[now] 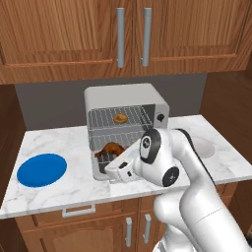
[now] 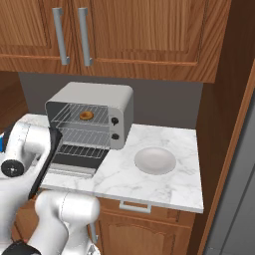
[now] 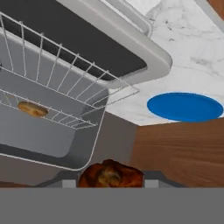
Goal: Open the toaster oven door. Place the bread on the top rack in the toaster oven and place the chicken drumstick on the bottom rack.
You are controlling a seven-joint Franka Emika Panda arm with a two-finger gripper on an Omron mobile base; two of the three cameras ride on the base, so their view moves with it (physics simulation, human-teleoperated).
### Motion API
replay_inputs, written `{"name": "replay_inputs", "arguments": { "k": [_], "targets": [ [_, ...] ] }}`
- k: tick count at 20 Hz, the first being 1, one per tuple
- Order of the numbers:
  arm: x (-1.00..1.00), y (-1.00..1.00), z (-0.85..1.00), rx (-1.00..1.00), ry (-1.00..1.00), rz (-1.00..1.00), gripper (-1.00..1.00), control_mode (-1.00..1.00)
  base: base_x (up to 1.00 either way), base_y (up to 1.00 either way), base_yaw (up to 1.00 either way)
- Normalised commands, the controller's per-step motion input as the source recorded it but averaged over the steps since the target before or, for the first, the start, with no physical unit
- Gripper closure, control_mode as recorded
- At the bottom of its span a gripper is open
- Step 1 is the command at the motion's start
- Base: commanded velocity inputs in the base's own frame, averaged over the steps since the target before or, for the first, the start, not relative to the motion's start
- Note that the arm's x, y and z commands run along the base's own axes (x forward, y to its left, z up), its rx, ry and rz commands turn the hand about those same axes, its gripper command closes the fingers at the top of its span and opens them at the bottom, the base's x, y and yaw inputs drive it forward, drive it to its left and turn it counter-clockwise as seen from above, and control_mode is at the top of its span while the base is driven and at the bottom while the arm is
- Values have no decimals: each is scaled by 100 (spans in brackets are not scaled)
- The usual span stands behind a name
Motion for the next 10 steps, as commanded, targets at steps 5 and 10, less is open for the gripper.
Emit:
{"name": "replay_inputs", "arguments": {
  "k": [5, 10],
  "targets": [
    [3, -40, 22, -30, 47, -2, 100, -100, 0, 0, 0],
    [32, -11, 34, -22, 45, 0, 100, -100, 0, 0, 0]
  ]
}}
